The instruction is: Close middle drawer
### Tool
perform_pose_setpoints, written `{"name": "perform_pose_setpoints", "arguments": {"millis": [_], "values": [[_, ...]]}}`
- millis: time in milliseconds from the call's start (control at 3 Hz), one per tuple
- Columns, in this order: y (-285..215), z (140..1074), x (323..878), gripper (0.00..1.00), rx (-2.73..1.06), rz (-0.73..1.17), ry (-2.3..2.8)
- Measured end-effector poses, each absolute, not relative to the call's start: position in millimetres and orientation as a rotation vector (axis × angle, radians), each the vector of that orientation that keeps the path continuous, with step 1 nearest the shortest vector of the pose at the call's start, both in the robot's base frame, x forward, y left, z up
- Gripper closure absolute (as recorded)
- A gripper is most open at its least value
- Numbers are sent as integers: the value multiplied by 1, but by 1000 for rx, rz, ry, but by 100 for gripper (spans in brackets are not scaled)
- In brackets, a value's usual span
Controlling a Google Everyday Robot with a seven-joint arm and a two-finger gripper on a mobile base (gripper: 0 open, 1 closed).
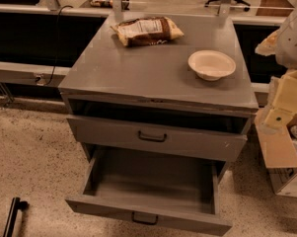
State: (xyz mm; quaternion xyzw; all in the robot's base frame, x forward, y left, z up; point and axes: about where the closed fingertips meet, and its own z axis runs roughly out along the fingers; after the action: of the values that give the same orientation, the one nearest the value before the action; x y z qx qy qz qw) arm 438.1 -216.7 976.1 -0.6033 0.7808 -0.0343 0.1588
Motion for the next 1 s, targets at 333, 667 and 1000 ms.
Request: {"name": "perform_pose_setpoints", "arguments": {"millis": [333, 667, 1000], "values": [[-216, 976, 439, 0, -1723, -99, 2226], [-203, 941, 443, 0, -1734, -40, 2204], [-168, 864, 432, 0, -1746, 158, 2131]]}}
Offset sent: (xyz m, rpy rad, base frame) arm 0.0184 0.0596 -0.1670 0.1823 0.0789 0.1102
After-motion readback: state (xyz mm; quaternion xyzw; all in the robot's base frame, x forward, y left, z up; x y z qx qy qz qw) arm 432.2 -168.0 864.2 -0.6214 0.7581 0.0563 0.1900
